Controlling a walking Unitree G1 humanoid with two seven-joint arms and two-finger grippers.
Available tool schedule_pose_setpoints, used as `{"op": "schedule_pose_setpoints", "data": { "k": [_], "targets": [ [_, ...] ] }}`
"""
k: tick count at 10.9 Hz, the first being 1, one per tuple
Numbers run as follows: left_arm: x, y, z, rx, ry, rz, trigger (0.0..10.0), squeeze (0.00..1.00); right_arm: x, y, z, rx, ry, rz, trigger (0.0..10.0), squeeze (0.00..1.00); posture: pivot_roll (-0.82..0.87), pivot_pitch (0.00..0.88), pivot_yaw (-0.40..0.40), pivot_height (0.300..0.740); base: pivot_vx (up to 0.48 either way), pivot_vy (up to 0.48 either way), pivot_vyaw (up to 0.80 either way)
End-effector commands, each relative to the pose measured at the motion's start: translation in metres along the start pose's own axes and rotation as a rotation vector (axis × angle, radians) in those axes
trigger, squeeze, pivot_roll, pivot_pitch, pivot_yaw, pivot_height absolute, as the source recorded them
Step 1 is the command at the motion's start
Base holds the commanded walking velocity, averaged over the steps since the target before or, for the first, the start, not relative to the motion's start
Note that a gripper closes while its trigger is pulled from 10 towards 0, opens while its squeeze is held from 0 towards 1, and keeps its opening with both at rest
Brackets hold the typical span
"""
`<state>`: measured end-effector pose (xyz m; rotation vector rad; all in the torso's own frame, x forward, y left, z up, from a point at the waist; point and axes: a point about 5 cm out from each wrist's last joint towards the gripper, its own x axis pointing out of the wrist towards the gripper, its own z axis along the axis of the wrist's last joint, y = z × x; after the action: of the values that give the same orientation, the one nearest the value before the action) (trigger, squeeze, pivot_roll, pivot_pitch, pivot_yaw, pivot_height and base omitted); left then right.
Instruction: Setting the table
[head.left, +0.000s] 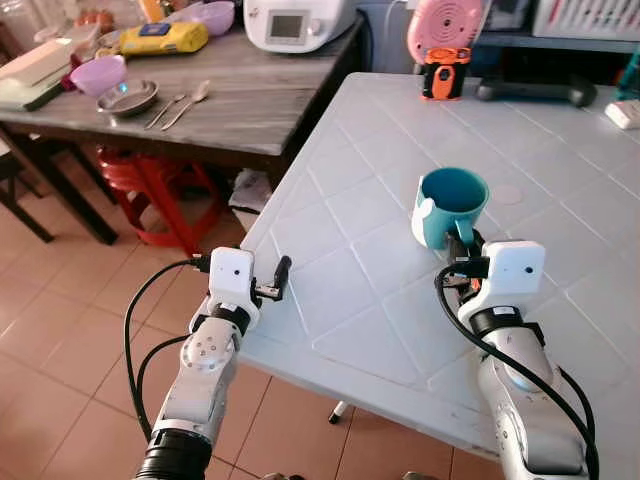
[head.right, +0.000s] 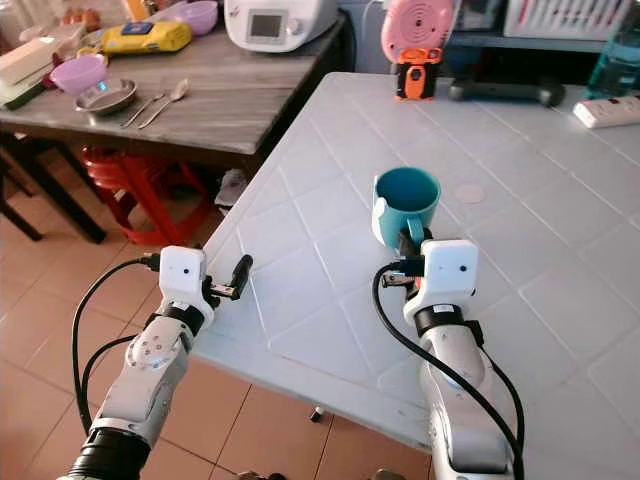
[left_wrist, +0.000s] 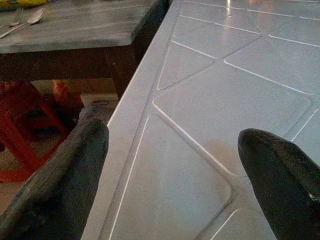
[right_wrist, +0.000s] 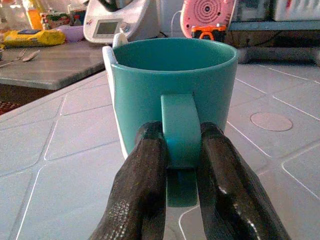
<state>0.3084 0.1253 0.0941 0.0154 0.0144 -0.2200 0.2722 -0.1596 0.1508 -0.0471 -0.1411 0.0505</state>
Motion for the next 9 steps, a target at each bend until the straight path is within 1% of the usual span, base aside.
{"op": "schedule_pose_setpoints", "data": {
  "k": [1,4,7,9],
  "targets": [
    [0.0,0.004,0.0,0.006,0.001,0.008,10.0,0.0,0.001,0.005,0.002,0.009,-0.016,0.015,10.0,0.0,-0.15,0.074,0.116,0.74,0.0,0.0,-0.52],
    [0.004,-0.004,0.001,-0.003,-0.001,-0.022,10.0,0.0,0.002,0.008,0.001,0.024,-0.015,0.019,10.0,0.0,-0.15,0.075,0.12,0.74,0.0,0.0,0.0],
    [0.004,-0.006,-0.001,-0.001,0.009,-0.028,10.0,0.0,0.002,0.009,0.0,0.031,-0.008,0.021,10.0,0.0,-0.15,0.078,0.122,0.74,0.0,0.279,0.0],
    [0.005,-0.007,-0.001,0.002,0.011,-0.035,10.0,0.0,0.002,0.01,0.0,0.031,-0.006,0.023,10.0,0.0,-0.16,0.082,0.127,0.74,0.0,0.309,-0.57]
  ]
}}
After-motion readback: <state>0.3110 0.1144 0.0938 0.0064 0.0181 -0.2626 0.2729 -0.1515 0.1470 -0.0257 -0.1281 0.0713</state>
